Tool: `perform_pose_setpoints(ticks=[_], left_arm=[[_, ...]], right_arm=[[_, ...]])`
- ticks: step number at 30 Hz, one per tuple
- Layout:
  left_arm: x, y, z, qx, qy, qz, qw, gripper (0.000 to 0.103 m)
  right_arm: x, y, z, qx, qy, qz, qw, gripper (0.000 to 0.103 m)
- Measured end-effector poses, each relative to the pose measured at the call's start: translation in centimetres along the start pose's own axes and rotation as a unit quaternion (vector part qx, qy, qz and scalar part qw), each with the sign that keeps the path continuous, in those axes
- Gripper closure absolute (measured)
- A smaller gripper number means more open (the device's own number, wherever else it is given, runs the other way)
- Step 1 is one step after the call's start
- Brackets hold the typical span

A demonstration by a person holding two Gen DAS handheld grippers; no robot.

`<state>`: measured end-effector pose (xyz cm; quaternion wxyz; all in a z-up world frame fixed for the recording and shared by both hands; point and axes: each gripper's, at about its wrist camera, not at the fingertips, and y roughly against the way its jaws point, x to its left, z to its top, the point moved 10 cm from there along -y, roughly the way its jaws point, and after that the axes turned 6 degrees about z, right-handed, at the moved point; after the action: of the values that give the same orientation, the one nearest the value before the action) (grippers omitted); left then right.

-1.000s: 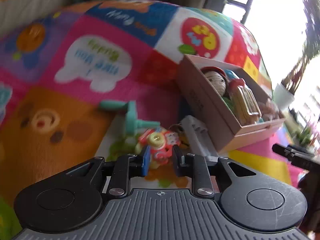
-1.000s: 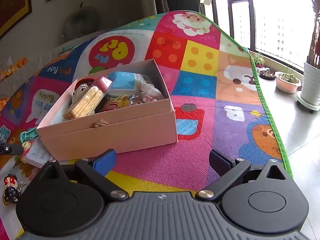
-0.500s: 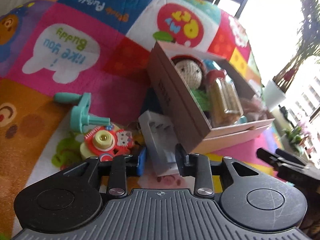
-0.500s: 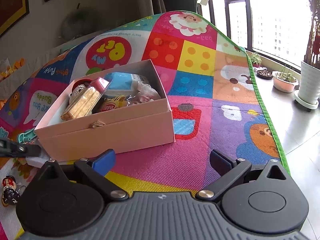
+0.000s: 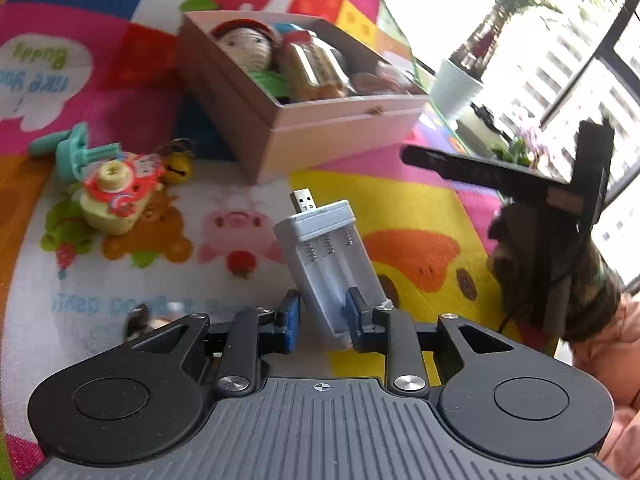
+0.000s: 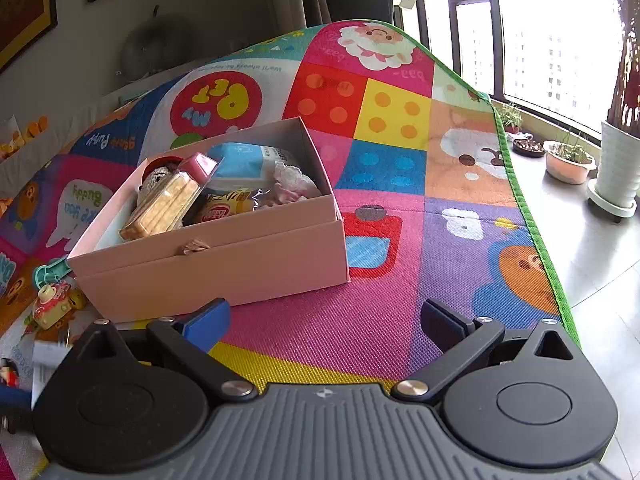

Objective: Organize objects
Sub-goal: 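Grasp the white battery charger with the left tool, then lift the charger with the left tool and carry it toward the box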

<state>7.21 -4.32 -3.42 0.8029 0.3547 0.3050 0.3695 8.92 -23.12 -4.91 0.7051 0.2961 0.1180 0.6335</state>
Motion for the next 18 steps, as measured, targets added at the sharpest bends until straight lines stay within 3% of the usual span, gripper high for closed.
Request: perform_pose_setpoints(ticks=[4, 8, 13, 18], left_arm=[[0.5, 0.3, 0.6, -0.018, 0.016, 0.037, 0.999, 0.075], [1.2, -0.6, 1.2, -0.018, 0.085, 0.031, 0.9957, 0.074], [0.1, -1.1, 1.5, -0.019, 0.074, 0.046, 0.9961, 0.064], [-0.4, -1.5, 1.4, -0.013, 0.068, 0.077, 0.9946, 0.064]], right_arm=[[0.0, 0.2, 0.0, -0.003, 0.001, -0.003, 1.0, 0.0], [0.0, 0.1, 0.0, -0.003, 0.001, -0.001, 1.0, 0.0], [0.0, 0.4, 0.1, -0.01, -0.002, 0.004, 1.0, 0.0], [0.0, 0.5, 0.1, -0.013, -0.008, 0.011, 1.0, 0.0]])
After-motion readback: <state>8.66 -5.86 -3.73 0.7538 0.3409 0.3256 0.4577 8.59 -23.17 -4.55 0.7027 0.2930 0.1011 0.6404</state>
